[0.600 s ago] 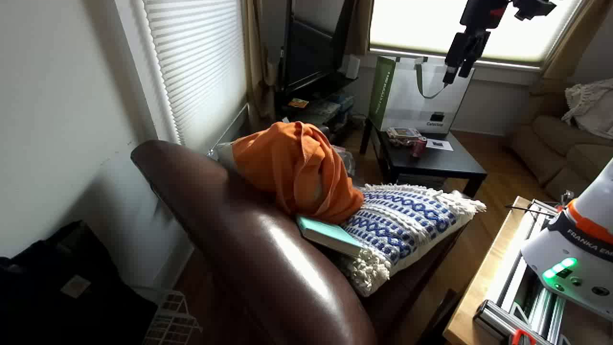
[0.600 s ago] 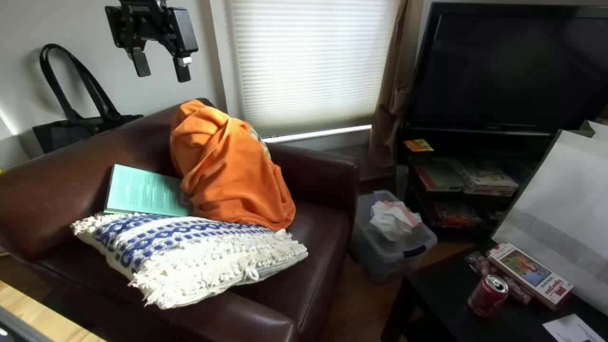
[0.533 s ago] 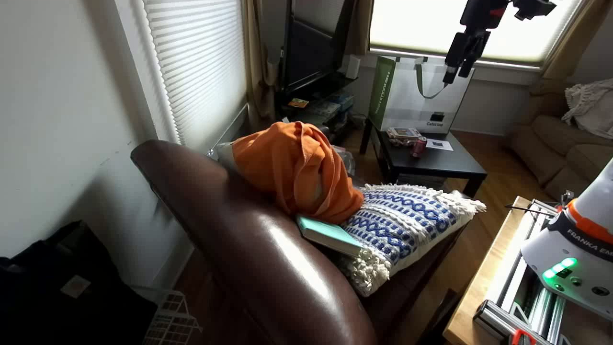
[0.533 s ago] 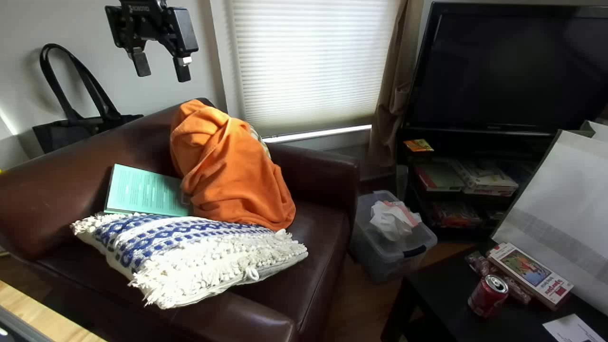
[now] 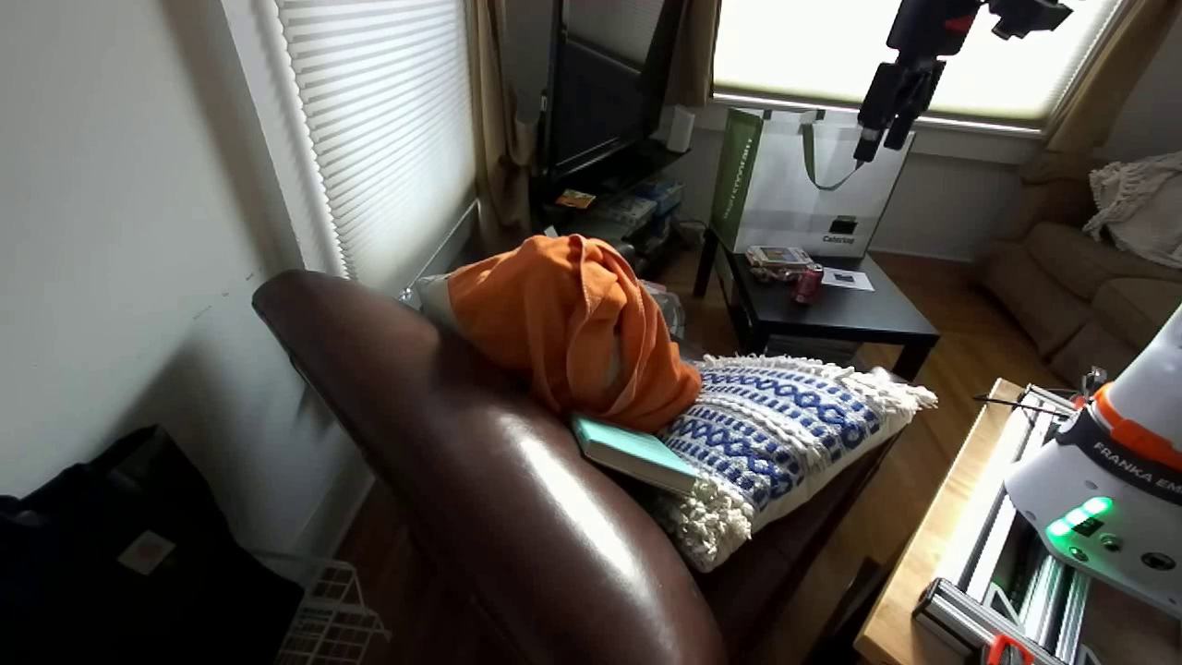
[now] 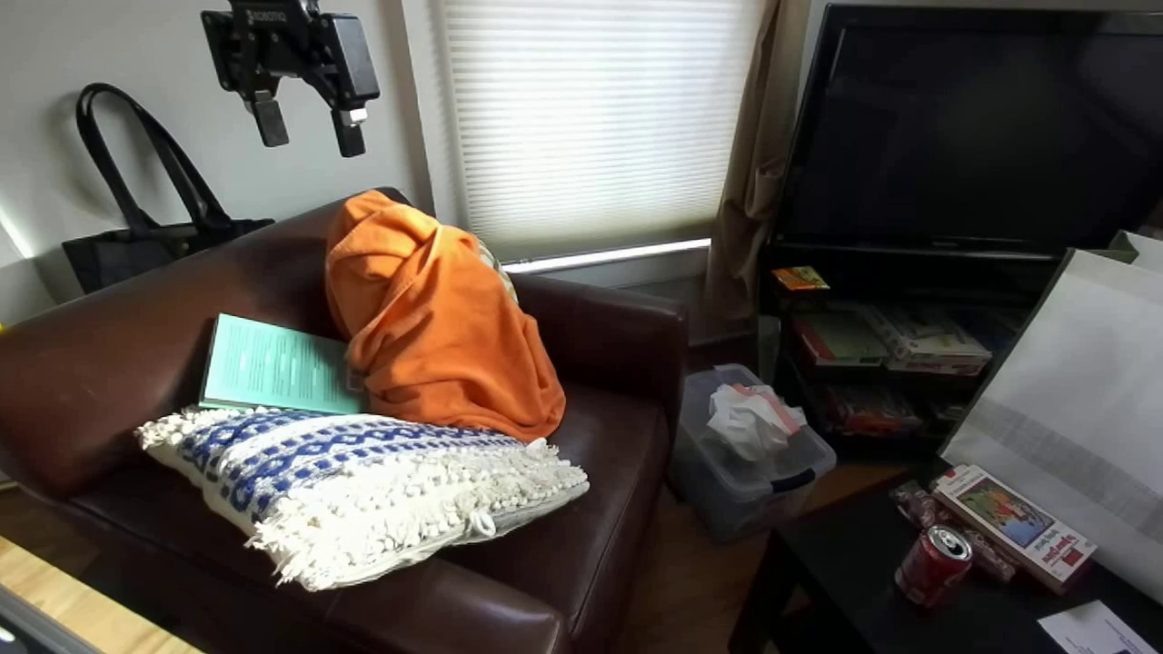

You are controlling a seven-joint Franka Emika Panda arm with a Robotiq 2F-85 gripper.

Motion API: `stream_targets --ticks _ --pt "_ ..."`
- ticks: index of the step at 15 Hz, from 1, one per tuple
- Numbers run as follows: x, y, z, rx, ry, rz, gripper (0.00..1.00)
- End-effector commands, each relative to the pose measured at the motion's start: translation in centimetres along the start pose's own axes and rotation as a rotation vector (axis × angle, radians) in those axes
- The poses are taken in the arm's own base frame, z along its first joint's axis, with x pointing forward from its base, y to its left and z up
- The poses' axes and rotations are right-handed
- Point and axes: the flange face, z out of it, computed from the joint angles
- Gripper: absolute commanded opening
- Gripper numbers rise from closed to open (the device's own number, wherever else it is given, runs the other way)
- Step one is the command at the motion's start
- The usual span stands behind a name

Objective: Pick up the book and place it on the top of the backrest of the couch

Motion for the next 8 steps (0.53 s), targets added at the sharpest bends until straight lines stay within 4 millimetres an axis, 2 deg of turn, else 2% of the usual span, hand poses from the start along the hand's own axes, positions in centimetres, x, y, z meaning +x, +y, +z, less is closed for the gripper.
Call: stream_targets --ticks 1,5,6,7,8 --pt "0.0 0.0 -0.1 0.0 -0.001 0.0 1.0" --pt "0.0 0.0 -0.1 0.0 -0.001 0.0 1.0" --pt "0.1 -0.5 0.3 0.001 -0.004 -0.007 1.0" --pt "0.2 -2.2 1.2 0.017 -0.011 -0.059 1.0" --pt "0.1 -3.0 1.6 0.016 -0.013 -0.088 1.0"
